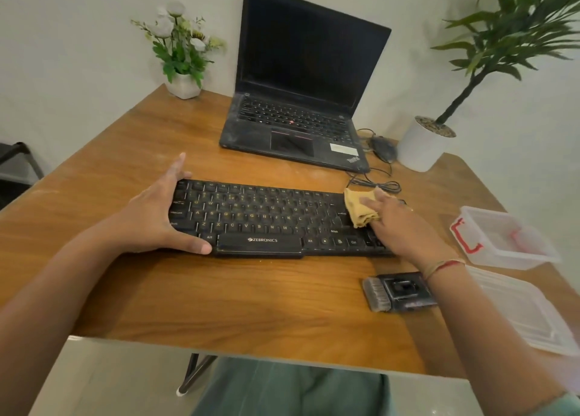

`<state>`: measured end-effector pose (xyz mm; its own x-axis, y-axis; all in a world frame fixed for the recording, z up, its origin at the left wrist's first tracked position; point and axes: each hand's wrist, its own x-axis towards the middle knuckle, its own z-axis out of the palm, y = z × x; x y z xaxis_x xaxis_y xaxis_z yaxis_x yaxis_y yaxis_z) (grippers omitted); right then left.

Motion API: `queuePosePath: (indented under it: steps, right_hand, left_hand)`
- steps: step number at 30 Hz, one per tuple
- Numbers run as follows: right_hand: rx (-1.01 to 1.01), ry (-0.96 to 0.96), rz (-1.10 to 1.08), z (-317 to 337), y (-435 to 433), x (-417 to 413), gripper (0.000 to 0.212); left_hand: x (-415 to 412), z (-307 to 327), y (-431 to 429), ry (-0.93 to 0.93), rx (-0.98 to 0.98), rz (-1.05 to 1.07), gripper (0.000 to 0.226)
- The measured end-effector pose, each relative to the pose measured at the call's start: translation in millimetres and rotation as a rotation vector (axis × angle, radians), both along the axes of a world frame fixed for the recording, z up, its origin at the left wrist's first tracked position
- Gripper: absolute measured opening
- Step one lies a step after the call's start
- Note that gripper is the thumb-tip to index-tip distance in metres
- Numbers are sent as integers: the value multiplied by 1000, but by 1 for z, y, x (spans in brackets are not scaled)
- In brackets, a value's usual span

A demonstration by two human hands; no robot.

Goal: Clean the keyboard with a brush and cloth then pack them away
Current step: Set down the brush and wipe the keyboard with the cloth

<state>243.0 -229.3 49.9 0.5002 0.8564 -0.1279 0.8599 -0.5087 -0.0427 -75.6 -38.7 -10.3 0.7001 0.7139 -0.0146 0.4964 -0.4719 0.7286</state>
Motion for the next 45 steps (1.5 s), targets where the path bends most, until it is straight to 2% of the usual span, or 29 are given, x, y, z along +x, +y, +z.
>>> queuePosePath:
  steps: [3, 8, 11, 14, 16, 20, 22, 25, 26, 31, 36, 38, 42, 45]
  right_hand:
    - [61, 122, -32, -13, 7, -11, 53]
    - [106, 259, 224, -23, 20, -54, 54]
    - [77, 144, 259, -22, 17, -43, 54]
    - [60, -37, 33, -20, 20, -16, 50]
    - [78, -3, -64, -21, 27, -14, 49]
    - [123, 141, 150, -24, 31, -35, 51]
    - [133, 98, 150, -20, 26, -25, 49]
    - [161, -69, -59, -16, 19, 2, 45]
    - [166, -69, -103, -17, 19, 4, 45]
    - [170, 121, 154, -22, 17, -14, 47]
    - [126, -201, -119, -12, 11, 2, 39]
    - [147, -165, -63, -17, 16, -10, 39]
    - [172, 37, 125, -16, 13, -17, 43]
    - [145, -106, -3, -8, 8, -1, 38]
  left_hand:
    - [0, 0, -2, -1, 7, 9, 159]
    - [-1, 2, -4, -6, -5, 26, 158]
    - [0, 3, -4, -5, -10, 27, 157]
    - [-1, 4, -4, 2, -2, 25, 157]
    - [0, 4, -4, 8, 2, 27, 157]
    - [0, 4, -4, 12, 2, 31, 157]
    - [0, 4, -4, 8, -5, 31, 158]
    - [0, 4, -4, 9, -7, 37, 159]
    - [0, 4, -4, 12, -3, 39, 159]
    - [0, 2, -2, 4, -1, 39, 160]
    - [1, 1, -2, -2, -2, 44, 160]
    - [1, 0, -1, 4, 5, 45, 160]
    - [1, 1, 0, 16, 1, 48, 160]
    - [0, 0, 0, 14, 10, 49, 159]
